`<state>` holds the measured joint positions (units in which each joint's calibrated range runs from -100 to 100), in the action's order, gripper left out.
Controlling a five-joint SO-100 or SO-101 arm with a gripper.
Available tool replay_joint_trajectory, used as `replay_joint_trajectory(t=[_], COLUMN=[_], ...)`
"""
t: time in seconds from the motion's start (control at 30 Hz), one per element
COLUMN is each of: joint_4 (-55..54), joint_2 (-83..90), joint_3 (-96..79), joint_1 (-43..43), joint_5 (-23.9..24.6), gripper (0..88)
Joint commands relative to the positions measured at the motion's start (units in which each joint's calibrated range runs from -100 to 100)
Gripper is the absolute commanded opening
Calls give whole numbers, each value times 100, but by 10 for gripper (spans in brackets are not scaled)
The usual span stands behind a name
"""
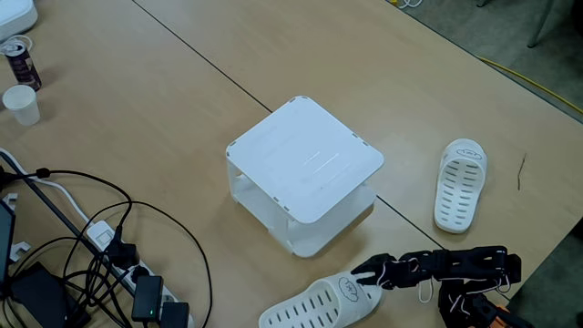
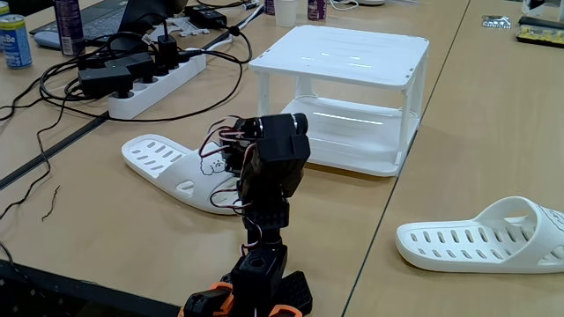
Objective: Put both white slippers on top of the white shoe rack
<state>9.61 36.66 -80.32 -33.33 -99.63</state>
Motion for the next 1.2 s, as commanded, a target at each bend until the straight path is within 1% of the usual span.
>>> replay_joint_trajectory(t=[0.0, 0.37, 0.5, 0.63, 0.7, 0.8, 0.87, 1.17], joint_4=[-4, -4, -21, -21, -21, -21, -21, -21], joint_2=[82, 108, 91, 40, -2, -10, -19, -86], joint_3=[26, -515, -245, 26, 62, 116, 125, 125], joint_1=[27, -47, -260, -293, -269, -244, -244, -285], joint_5=[-37, -37, -37, -37, -37, -37, -37, -37], gripper=[111, 111, 111, 112, 133, 199, 218, 217])
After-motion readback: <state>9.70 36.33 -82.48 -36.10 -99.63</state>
